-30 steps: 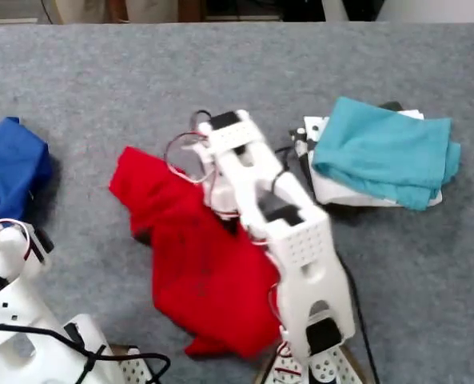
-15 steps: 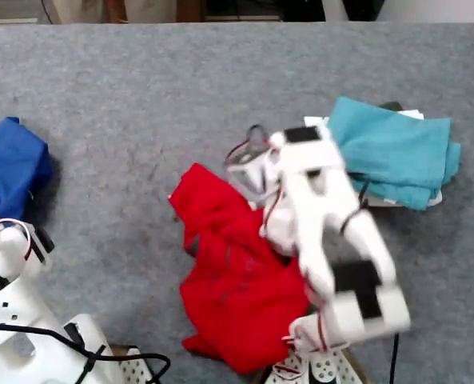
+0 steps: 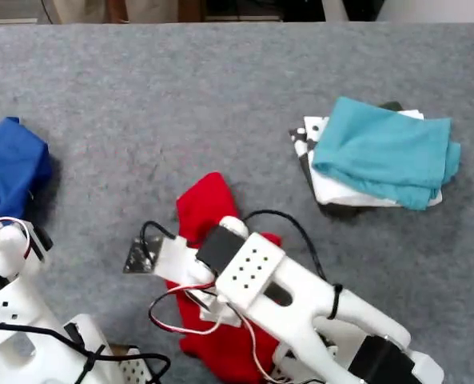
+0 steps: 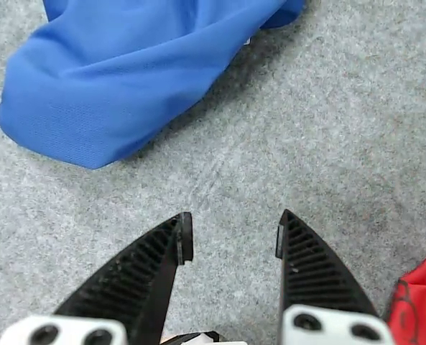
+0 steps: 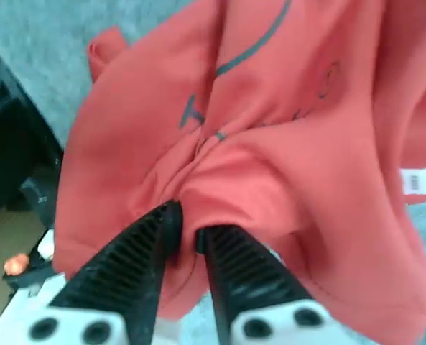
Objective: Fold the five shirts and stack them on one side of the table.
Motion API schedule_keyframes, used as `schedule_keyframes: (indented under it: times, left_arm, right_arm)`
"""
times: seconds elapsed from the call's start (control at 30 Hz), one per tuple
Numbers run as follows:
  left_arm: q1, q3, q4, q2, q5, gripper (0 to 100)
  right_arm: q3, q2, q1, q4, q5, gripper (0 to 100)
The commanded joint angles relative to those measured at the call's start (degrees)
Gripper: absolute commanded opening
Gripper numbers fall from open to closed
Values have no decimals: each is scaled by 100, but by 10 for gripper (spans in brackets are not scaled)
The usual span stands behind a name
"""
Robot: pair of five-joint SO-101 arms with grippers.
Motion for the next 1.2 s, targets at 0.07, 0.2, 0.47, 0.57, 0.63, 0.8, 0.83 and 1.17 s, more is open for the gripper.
schedule_keyframes:
  times: [0.07,0.2,0.47,0.57,0.63,0.8,0.83,1.17]
  left_arm:
    - [79,-18,-35,-31,9,200]
    - [79,-18,-53,-31,9,201]
    - [44,-18,-26,-31,9,202]
    - [44,-18,-26,-31,9,203]
    - [79,-18,-18,-31,9,203]
    - [905,-79,26,-40,141,205]
    - [1222,-123,132,-40,290,205]
    - [5029,-932,378,884,985,267]
  right_arm:
    - [-1174,-127,295,-413,-44,169]
    - [-2255,-110,347,-949,-105,297]
    - [-4119,558,708,-1011,-1160,380]
    - [-4778,673,919,-589,-1319,380]
    - [-5051,725,1226,-413,-1310,380]
    - [-5209,936,2413,-396,-1301,380]
    - [-5226,954,2624,-369,-1301,379]
    - [-5657,593,4084,967,-1301,379]
